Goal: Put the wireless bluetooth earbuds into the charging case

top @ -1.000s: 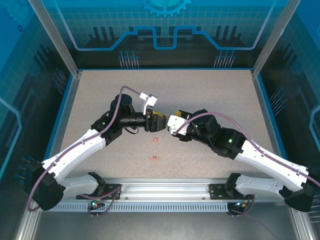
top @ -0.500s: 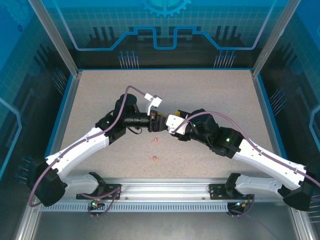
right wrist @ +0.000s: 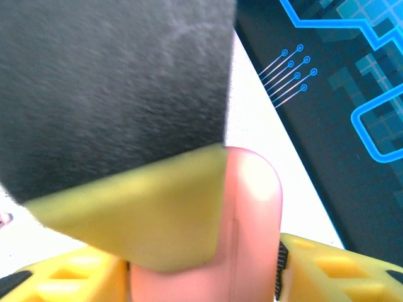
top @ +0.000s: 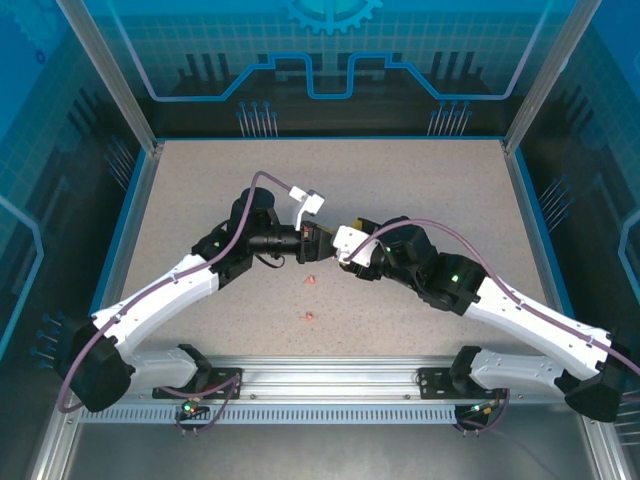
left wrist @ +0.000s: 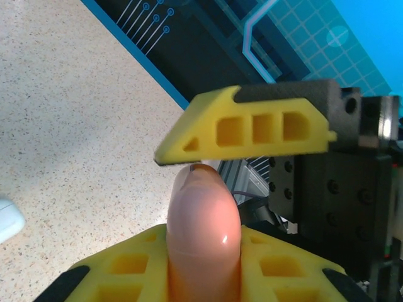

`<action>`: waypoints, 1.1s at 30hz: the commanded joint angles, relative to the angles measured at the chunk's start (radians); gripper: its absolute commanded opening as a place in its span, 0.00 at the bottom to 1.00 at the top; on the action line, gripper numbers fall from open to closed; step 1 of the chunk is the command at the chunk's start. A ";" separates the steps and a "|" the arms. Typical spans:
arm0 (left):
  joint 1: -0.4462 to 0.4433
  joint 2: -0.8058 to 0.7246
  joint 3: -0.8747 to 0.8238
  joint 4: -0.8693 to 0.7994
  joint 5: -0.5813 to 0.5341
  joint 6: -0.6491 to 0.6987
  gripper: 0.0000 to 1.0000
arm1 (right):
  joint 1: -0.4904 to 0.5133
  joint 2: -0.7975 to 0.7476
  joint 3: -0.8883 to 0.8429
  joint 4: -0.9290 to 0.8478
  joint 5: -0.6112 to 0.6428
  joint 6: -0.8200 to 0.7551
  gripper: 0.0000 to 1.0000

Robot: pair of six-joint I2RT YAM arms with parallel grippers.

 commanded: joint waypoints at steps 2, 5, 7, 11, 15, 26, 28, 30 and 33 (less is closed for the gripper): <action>-0.012 -0.028 0.013 0.027 0.009 0.053 0.21 | -0.051 -0.010 0.029 -0.013 -0.049 0.078 0.73; -0.012 -0.058 -0.014 0.063 -0.020 0.094 0.18 | -0.087 -0.049 0.028 -0.046 -0.111 0.125 0.93; -0.013 -0.087 -0.042 0.101 -0.051 0.134 0.13 | -0.116 -0.088 0.021 -0.068 -0.186 0.160 1.00; -0.013 -0.138 -0.116 0.230 -0.076 0.237 0.09 | -0.198 -0.174 -0.006 -0.058 -0.426 0.262 1.00; -0.019 -0.187 -0.223 0.411 -0.103 0.349 0.06 | -0.248 -0.232 -0.038 0.022 -0.582 0.367 1.00; -0.032 -0.246 -0.339 0.570 -0.104 0.446 0.02 | -0.255 -0.148 -0.007 0.115 -0.648 0.438 1.00; -0.031 -0.250 -0.342 0.570 -0.107 0.448 0.01 | -0.255 -0.124 0.002 0.121 -0.646 0.435 1.00; -0.032 -0.251 -0.342 0.568 -0.107 0.448 0.01 | -0.255 -0.106 0.008 0.126 -0.638 0.437 1.00; -0.034 -0.252 -0.342 0.568 -0.105 0.448 0.01 | -0.255 -0.088 0.016 0.136 -0.625 0.441 1.00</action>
